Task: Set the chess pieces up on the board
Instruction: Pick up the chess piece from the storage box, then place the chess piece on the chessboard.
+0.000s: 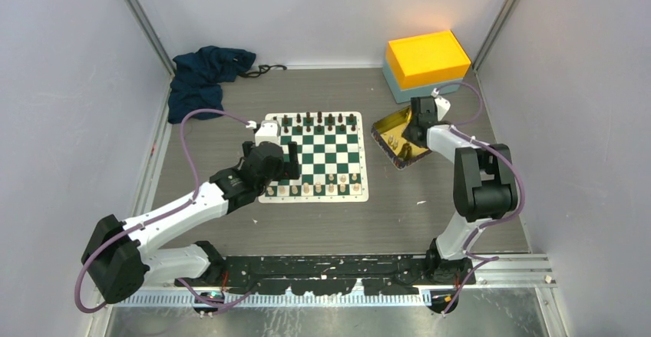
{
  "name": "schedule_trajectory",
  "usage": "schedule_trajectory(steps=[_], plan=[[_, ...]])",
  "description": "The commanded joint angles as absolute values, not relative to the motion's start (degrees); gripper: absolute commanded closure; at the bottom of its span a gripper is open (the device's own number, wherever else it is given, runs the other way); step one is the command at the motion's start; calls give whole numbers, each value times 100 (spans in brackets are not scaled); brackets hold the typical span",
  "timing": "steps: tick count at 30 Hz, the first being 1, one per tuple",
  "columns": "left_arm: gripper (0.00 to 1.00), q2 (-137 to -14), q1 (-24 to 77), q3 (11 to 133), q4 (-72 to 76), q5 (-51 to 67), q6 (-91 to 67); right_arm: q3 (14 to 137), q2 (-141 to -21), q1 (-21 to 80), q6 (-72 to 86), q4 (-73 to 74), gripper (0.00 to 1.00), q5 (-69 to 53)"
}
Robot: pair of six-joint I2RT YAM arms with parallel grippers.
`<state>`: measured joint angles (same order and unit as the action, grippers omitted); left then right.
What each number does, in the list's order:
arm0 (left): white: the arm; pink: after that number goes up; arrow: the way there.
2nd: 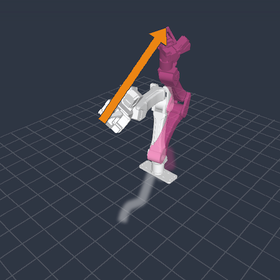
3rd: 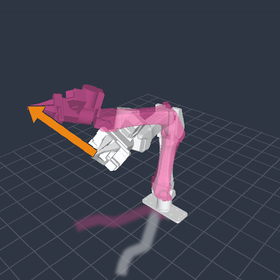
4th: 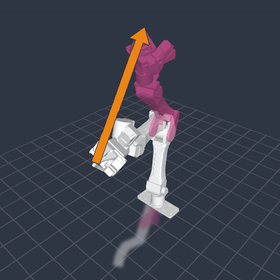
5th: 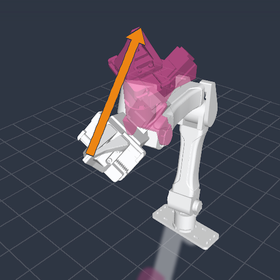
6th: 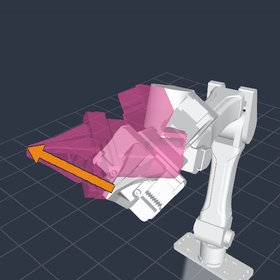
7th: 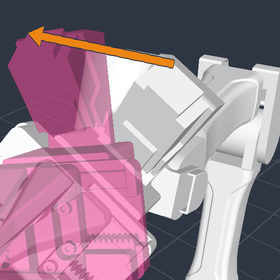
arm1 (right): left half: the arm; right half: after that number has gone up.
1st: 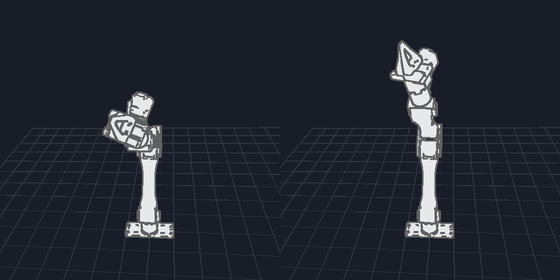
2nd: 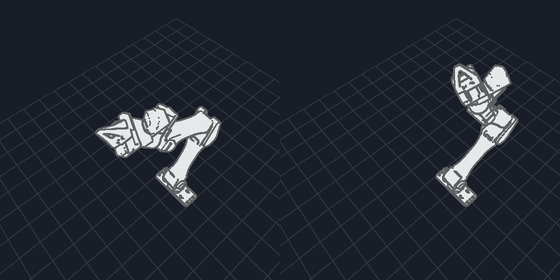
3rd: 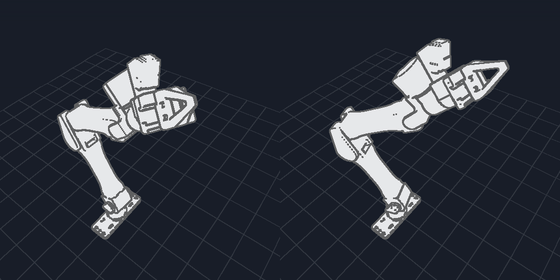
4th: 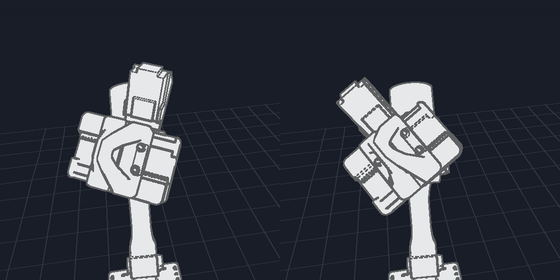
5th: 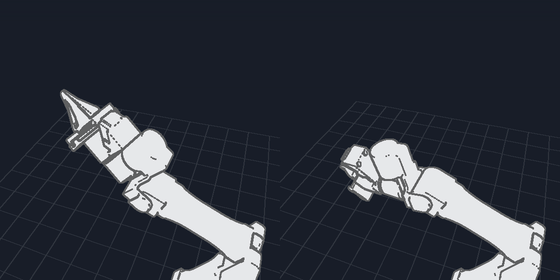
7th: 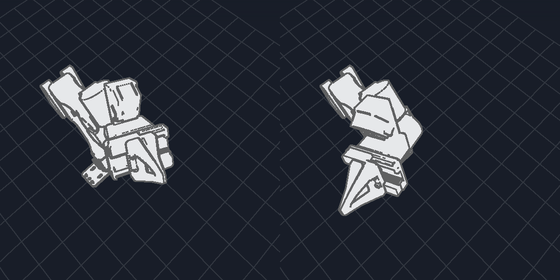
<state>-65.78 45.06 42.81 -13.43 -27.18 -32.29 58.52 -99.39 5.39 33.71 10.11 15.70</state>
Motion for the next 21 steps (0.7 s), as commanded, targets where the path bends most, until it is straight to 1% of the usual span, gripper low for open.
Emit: schedule_trajectory(steps=[1, 6, 10, 14, 21], plan=[[4, -6426, 4518, 4377, -1131, -2839, -3161, 5789, -9423, 525, 3376, 509, 99, 1382], [4, -6358, 4518, 4330, -1134, -2892, -3162, 5767, -9054, 604, 3189, 574, 99, 1373], [4, -6258, 4518, 4253, -1185, -2931, -3220, 5792, -8756, 969, 2991, 806, 99, 1525], [4, -6040, 4518, 4164, -1283, -2975, -3294, 5919, -8570, 1658, 2850, 1160, 99, 1834], [4, -5576, 4522, 4099, -1617, -3072, -3372, 6252, -8597, 3246, 2974, 1699, 99, 2621]])
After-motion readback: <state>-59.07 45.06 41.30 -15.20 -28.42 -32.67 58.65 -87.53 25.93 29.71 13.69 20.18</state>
